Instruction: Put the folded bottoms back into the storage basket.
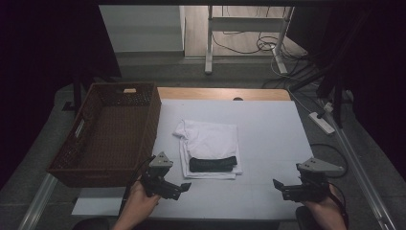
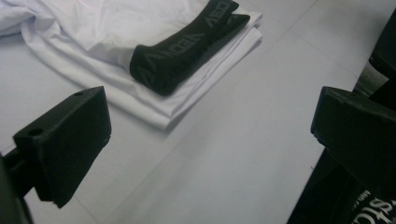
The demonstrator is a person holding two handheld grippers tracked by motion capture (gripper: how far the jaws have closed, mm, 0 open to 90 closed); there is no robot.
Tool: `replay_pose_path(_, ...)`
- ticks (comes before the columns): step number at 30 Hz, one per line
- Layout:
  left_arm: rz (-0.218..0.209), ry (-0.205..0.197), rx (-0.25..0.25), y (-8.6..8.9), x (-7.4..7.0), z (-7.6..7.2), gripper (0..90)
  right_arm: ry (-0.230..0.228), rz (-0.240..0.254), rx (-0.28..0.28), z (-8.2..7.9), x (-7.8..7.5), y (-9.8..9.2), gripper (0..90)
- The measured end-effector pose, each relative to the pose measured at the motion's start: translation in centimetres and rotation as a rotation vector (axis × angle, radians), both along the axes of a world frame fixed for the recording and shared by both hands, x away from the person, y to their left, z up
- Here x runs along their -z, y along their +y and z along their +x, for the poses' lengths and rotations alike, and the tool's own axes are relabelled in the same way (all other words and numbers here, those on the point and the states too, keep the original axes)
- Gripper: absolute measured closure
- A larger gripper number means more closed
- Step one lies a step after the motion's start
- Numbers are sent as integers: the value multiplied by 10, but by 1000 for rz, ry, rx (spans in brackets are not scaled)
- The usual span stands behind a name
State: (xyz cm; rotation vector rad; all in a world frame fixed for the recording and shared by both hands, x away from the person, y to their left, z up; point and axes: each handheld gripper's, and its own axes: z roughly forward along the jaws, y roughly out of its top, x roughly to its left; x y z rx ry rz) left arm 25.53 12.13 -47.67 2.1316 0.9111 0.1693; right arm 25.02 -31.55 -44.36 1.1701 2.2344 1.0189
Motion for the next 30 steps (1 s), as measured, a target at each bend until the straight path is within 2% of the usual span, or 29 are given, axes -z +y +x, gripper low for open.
replay_pose_path(2,3,-2,0,-1,0,2,0,0,0,0,0,0,0,19)
replay_pose_path(5,5,-13,-6,-4,-1,13,0,0,-3,-2,0,0,0,19)
replay_pose_path(16,26,-30,-27,-10,-1,38,0,0,-2,-4,0,0,1,19)
replay_pose_path(20,7,-23,-34,-11,-1,50,0,1,-3,-4,0,0,0,19)
replay_pose_path(21,-12,-16,-38,-12,0,57,0,2,-2,-3,0,0,0,19)
replay_pose_path(26,-8,-16,-45,-13,-1,67,0,1,-1,-4,0,0,0,19)
replay_pose_path(30,-6,0,-53,-14,0,80,0,2,0,-4,0,0,0,19)
